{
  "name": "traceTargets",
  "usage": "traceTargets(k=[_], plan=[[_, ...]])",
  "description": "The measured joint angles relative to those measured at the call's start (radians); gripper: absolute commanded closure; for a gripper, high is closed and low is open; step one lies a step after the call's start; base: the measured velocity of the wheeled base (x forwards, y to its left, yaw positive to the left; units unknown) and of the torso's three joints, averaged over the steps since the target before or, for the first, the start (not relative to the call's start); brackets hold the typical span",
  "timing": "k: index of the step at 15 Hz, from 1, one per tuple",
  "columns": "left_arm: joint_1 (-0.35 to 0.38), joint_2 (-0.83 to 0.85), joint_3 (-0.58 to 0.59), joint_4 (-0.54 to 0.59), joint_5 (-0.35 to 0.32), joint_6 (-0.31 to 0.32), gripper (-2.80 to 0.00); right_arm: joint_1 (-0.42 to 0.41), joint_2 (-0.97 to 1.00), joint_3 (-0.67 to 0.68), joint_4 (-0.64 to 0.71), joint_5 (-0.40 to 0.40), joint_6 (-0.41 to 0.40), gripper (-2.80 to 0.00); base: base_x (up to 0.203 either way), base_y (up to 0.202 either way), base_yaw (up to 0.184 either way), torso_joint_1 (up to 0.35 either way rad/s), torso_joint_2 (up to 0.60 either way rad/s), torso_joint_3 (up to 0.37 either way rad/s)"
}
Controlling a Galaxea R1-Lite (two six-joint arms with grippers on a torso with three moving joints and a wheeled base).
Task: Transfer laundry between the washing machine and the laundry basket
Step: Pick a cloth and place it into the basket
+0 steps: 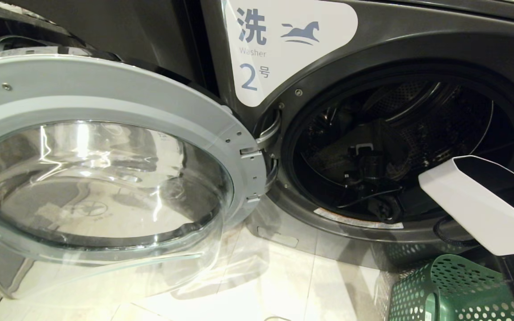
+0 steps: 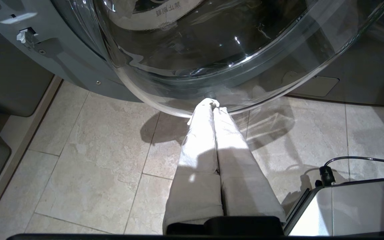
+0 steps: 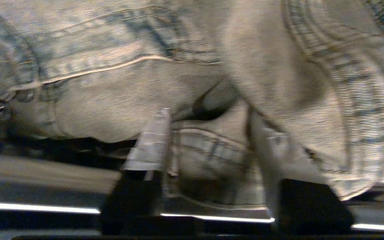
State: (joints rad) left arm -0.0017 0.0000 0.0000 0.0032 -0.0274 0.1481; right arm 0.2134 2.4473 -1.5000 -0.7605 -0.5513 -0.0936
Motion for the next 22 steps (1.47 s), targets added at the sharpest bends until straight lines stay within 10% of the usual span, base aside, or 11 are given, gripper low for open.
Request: traceTargets(k=[9,22], plan=[[0.0,0.0,0.0,0.0,0.0,0.0,0.0,-0.003,-0.127,0.073,0.003,-0.008,-0.002,0.0,0.0,0.0,0.0,0.0,0.0,0.0],[0.0,0.0,0.0,0.001,0.0,0.001,0.0,0.277,-0.726,0.72,-0.058,-0.046,0.012,0.0,0.0,0.0,0.0,0.0,0.0,0.0]])
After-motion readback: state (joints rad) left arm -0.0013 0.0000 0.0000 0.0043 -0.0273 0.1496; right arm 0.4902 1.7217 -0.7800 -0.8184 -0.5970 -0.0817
